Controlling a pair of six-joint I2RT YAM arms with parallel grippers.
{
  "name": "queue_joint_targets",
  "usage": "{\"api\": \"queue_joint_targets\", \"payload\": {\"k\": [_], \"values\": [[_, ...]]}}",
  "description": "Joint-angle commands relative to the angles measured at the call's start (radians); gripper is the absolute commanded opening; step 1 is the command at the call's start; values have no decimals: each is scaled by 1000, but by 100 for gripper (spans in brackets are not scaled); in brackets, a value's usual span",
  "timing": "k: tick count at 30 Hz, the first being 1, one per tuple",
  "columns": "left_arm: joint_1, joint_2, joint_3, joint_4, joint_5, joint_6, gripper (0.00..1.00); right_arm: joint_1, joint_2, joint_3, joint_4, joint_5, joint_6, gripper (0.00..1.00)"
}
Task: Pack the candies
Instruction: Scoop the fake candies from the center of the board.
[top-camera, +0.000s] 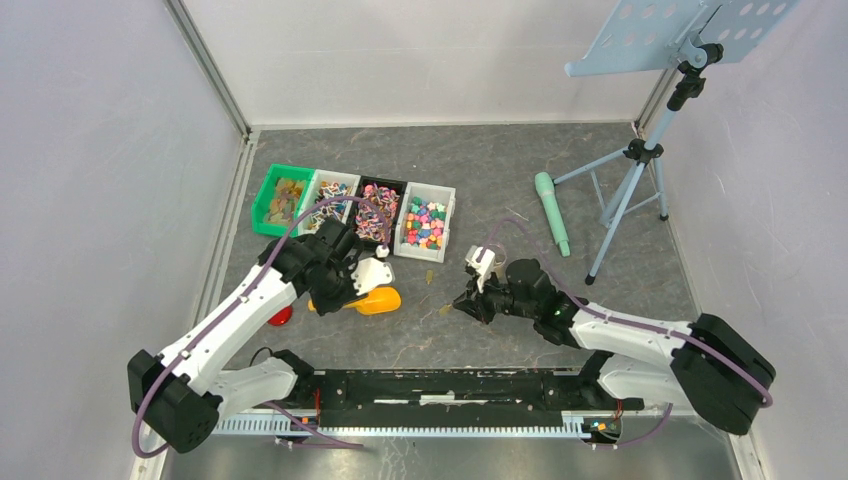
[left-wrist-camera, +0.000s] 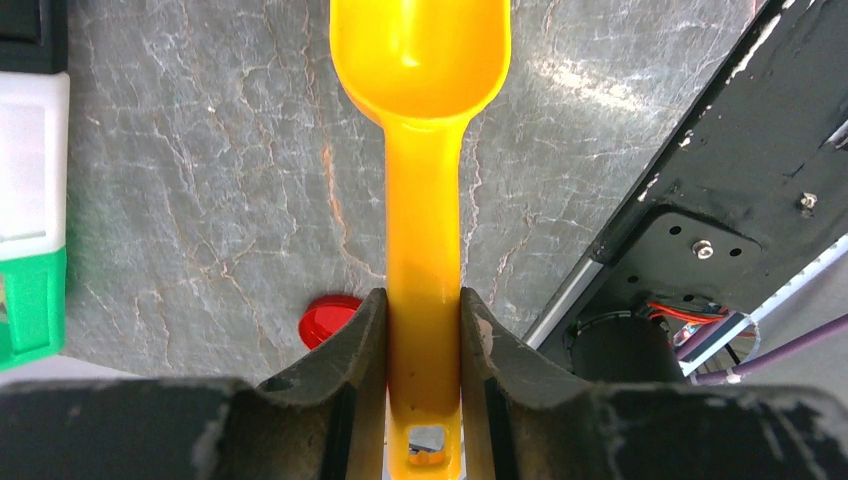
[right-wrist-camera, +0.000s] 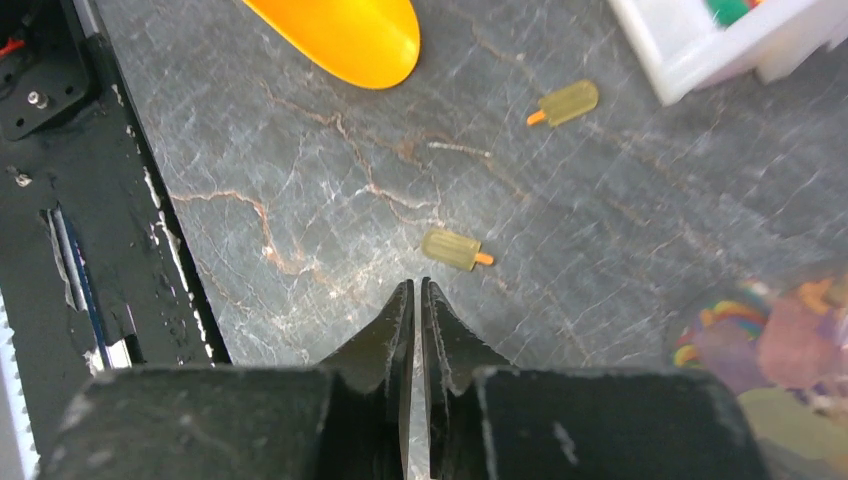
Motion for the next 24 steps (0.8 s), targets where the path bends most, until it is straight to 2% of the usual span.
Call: {"api": "queue_joint_targets", "payload": {"k": [1,7,12,15,21,24], "values": [[-19,5,13,43,23,-17,2,31,17,-26,65,80,56,11],[-24,-52,63,-7,-147,-66,2,62,24,-45,93,121,51,19],[-5,-63,54,-8,-232,-110,2,74,110,-79,169,170,19,19],[8,-51,36,-24,-206,-119,2,76,136,-87,179,186,18,18],[6,-74,-12,-25,-57,-106,2,77,167,-93,193,201,-5,22],[6,-71,-25,-19,-57,-94,2,77,189,-85,211,211,-7,24]]}}
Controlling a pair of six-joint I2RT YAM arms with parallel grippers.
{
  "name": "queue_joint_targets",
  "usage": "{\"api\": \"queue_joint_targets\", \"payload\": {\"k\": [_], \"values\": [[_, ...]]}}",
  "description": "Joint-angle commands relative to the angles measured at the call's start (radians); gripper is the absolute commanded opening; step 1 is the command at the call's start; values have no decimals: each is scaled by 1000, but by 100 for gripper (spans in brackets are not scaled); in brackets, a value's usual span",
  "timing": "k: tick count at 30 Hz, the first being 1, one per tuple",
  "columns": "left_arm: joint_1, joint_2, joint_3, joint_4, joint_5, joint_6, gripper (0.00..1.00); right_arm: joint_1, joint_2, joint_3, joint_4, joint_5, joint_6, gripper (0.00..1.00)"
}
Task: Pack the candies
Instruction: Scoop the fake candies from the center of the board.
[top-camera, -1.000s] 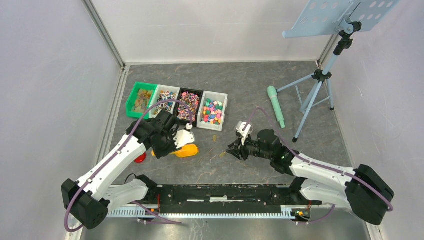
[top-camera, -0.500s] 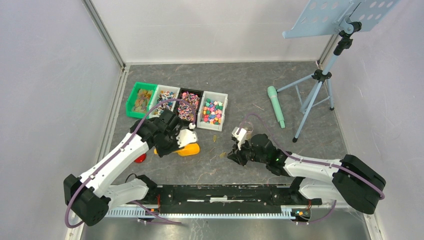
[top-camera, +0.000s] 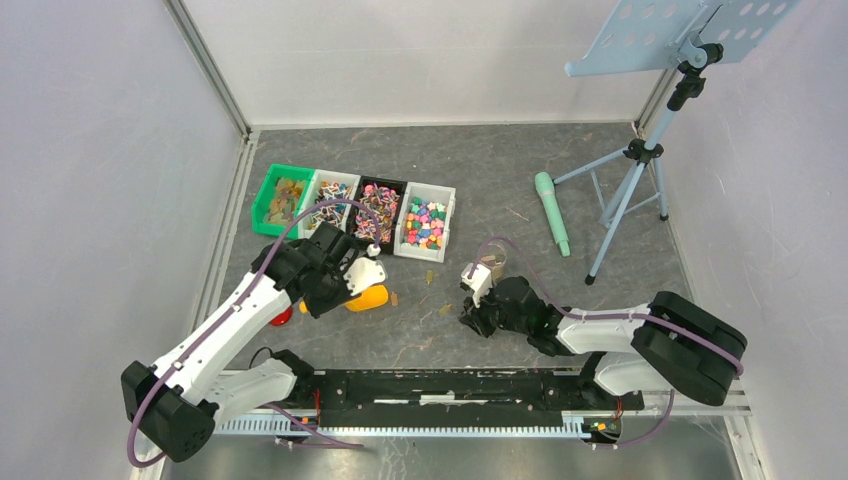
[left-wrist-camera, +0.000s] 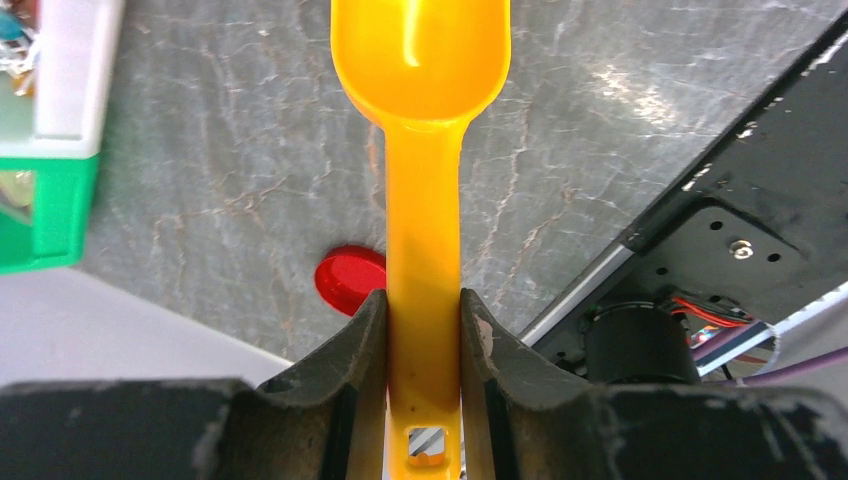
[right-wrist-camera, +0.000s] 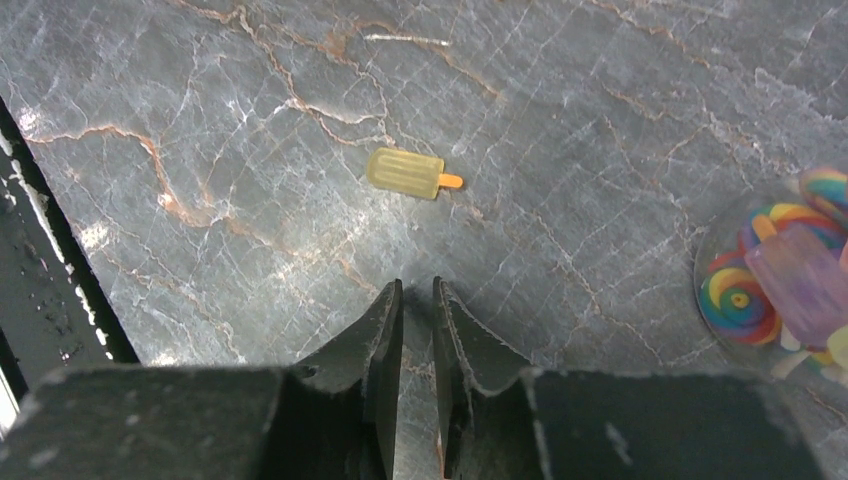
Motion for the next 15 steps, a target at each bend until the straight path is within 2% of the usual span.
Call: {"api": "queue_joint_targets", "payload": {"k": [1,9,15], "values": [[1,-11,-19,2,43,-12,2,3,36,19,78,31,-27,24],[-5,39,-3,8,58,22,2,6,125,61,120,51,-13,24],[-11,15,5,11,142,18,2,28,184,91,161,66,-4,24]]}}
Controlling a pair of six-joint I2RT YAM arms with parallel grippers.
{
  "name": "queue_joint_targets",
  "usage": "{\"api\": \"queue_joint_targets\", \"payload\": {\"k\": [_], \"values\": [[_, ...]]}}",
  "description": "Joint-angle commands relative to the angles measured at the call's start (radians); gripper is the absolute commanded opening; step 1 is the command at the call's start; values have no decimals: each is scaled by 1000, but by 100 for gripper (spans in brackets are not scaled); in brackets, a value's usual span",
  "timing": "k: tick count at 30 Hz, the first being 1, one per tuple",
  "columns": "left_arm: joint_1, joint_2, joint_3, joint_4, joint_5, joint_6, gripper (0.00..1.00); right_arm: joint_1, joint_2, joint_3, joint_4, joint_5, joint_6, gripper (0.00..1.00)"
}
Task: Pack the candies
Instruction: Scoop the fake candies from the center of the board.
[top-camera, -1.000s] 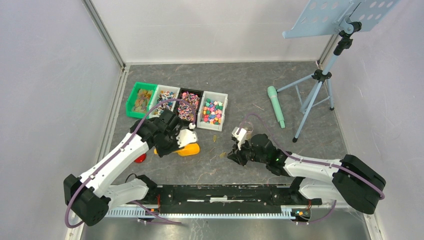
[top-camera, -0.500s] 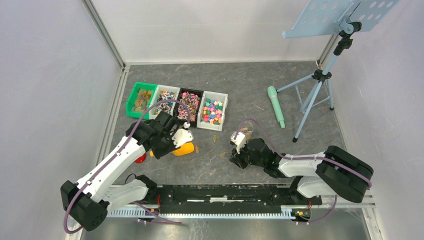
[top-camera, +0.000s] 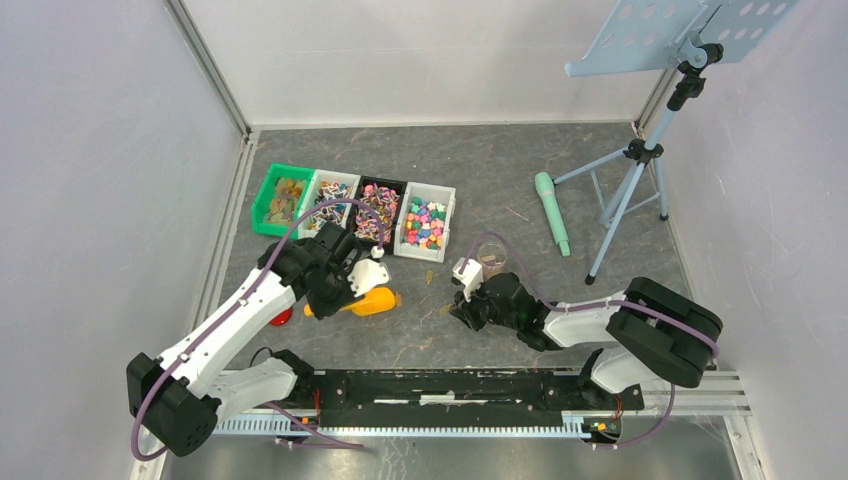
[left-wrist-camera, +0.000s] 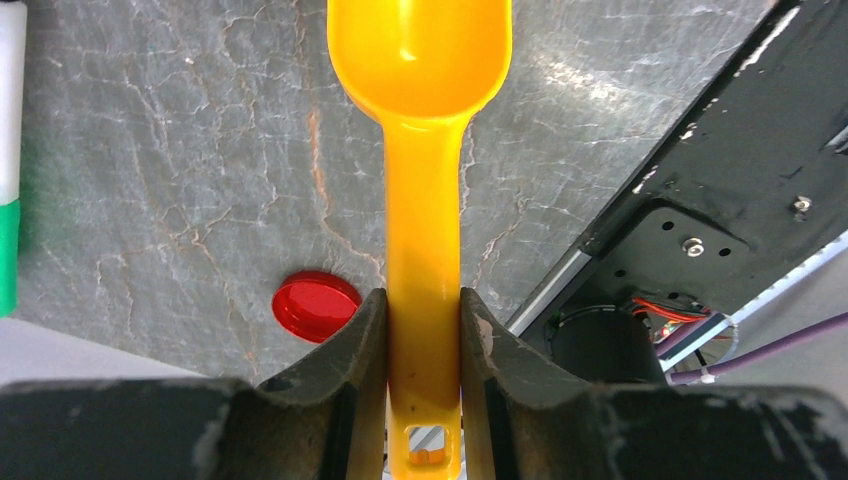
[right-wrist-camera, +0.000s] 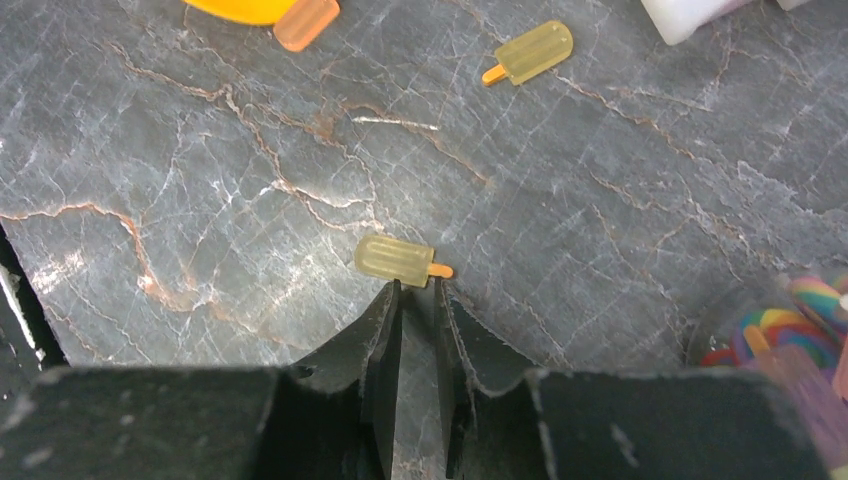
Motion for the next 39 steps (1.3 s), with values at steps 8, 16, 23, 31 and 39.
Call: {"api": "queue_joint_targets", "payload": {"k": [8,16,23,31,39], "values": [[-20,-22,12,28,83,41,2,37,133,106,62,23,31,24],[-21,-15,3,72,47,19,2,40,205,157,83,69,65,25],[-21,15,21,64,30,-6,2,39,272,216,70,120,92,24],[-22,25,2,103,43,-9,2,39,314,278,52,138,131,24],[-22,30,1,121,68,-24,2,51,393,344,67,87,176,24]]}}
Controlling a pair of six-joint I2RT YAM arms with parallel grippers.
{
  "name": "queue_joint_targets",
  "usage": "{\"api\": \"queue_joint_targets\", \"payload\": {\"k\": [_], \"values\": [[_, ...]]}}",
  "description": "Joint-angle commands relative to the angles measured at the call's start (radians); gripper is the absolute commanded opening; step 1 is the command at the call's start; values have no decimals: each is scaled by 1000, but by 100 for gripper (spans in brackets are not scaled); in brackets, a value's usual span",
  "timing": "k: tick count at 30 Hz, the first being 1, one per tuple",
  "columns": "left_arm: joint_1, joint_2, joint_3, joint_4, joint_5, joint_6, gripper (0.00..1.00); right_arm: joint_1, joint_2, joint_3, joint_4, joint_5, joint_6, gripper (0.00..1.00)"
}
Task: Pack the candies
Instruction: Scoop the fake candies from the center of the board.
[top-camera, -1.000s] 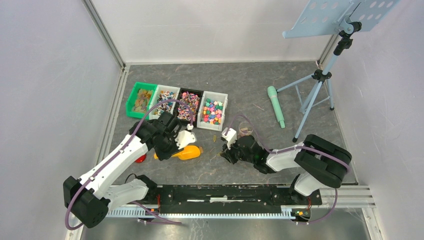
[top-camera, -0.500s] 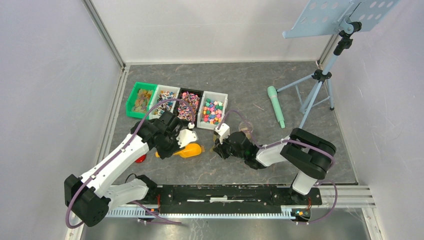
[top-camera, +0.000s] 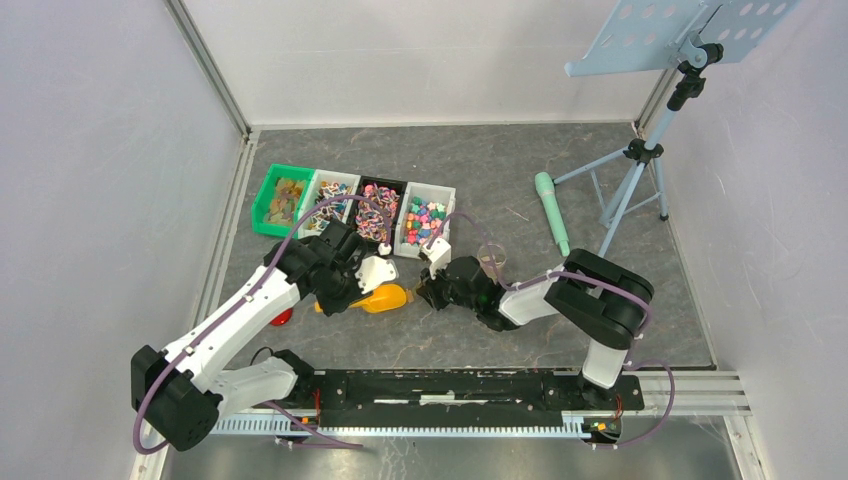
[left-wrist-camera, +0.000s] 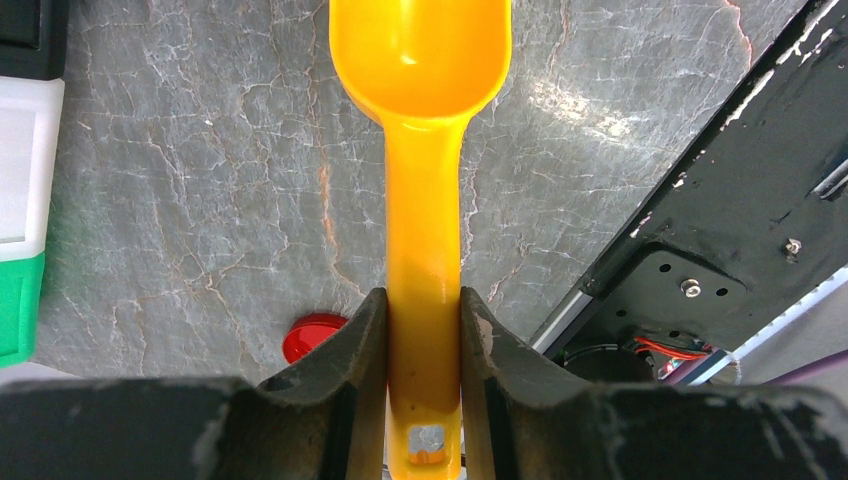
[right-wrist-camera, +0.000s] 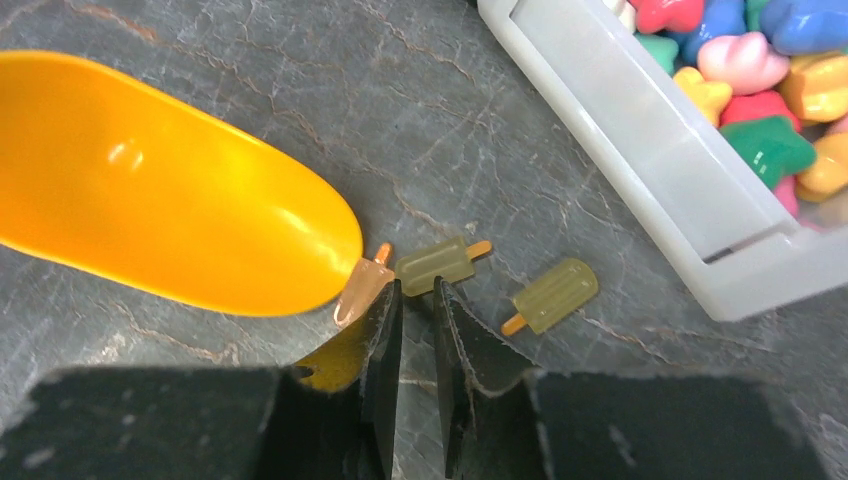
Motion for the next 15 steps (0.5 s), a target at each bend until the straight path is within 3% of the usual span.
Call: {"api": "queue_joint_targets", "payload": {"k": [1,15], "values": [[-4,4,12,38,23,-29,2,16,49,35,-23,-47,35,24],[-4,24,22,33,1,-98,2,36,12,82,11,-120,110,24]]}}
